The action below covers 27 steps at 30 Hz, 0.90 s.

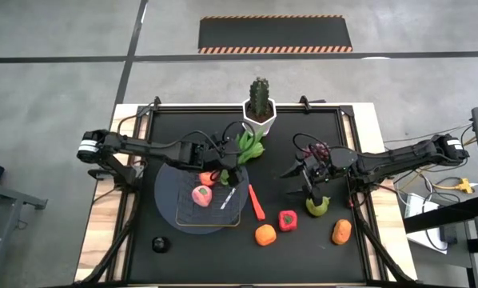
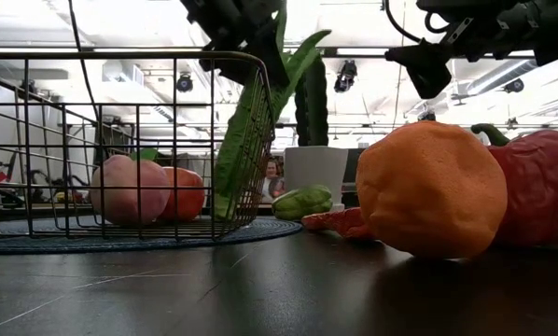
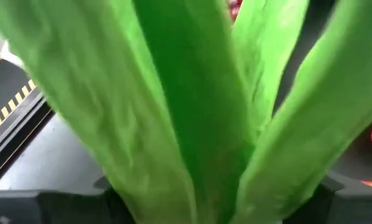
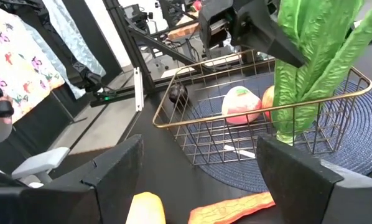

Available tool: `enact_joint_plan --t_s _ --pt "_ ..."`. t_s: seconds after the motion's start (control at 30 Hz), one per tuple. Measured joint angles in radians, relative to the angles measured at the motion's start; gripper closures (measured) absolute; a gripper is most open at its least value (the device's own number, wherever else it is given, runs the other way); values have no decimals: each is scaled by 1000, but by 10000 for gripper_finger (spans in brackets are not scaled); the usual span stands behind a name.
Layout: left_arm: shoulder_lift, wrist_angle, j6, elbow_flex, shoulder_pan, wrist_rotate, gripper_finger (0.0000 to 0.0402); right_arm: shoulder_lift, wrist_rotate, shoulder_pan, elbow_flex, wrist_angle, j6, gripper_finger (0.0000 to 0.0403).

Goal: Build produce basket
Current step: Put the green leaf lettuce into the wire basket, then put the red bell pepper into the wire basket

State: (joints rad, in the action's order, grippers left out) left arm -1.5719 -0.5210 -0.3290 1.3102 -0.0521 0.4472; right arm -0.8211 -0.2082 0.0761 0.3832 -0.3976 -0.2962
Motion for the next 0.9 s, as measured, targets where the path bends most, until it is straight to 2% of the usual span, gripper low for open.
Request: enact_joint_plan --t_s 0.2,0.47,0.8,0.9 --pt "8 -29 25 0 0 -1 108 0 0 0 0 3 -31 104" --pt "39 -73 57 22 0 -1 106 0 0 0 0 3 -91 110" --pt "155 -127 61 21 -3 -2 106 0 2 0 0 6 -185 113" --pt "196 -126 49 20 -10 -5 106 0 42 0 0 9 -222 113"
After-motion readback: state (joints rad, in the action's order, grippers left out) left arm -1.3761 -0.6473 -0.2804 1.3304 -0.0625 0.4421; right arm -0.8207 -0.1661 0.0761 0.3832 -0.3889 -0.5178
